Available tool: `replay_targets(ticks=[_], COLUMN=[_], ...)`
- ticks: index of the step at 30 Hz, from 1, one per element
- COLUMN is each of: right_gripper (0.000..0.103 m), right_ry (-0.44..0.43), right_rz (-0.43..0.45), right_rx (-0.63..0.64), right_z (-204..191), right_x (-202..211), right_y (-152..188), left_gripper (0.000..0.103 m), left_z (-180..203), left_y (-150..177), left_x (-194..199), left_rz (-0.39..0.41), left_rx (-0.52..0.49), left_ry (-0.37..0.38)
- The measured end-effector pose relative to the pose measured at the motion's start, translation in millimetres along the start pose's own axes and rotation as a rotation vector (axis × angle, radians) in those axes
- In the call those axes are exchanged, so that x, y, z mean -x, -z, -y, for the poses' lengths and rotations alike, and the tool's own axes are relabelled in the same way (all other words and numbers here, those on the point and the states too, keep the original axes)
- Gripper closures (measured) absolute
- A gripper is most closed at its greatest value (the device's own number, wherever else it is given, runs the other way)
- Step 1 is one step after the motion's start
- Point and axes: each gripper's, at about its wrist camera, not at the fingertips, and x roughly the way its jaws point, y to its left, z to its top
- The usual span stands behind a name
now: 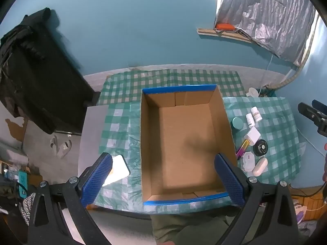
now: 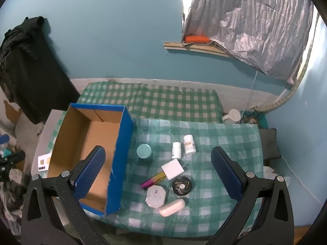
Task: Organize rigid objects
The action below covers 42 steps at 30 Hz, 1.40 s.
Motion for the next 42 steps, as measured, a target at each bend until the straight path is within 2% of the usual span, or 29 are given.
replay_targets(ticks=[4,10,42], right_gripper=[0.001,0.001,0.001], right_ry=[-0.002,-0.002,-0.008], right_rz=[0.005,0.000,-0.006], right_rx=[0.011,-0.004,-0.011], right_z=[-1.1,0.5,2.9], right_x=[2.1,2.0,-3.1], right_y=[-1.4,0.4,3.1], left_gripper=[0.002,0.003,0.002], left_z=[-0.9,-1.9,2.5], left_y=[0.1,2.6,3.7], left_x=[3.3,4.1,4.6], left_rz=[0.019,0.030,0.030], left_rx=[0.029,0.038,0.015], left_ry=[0.036,0.042,0.016])
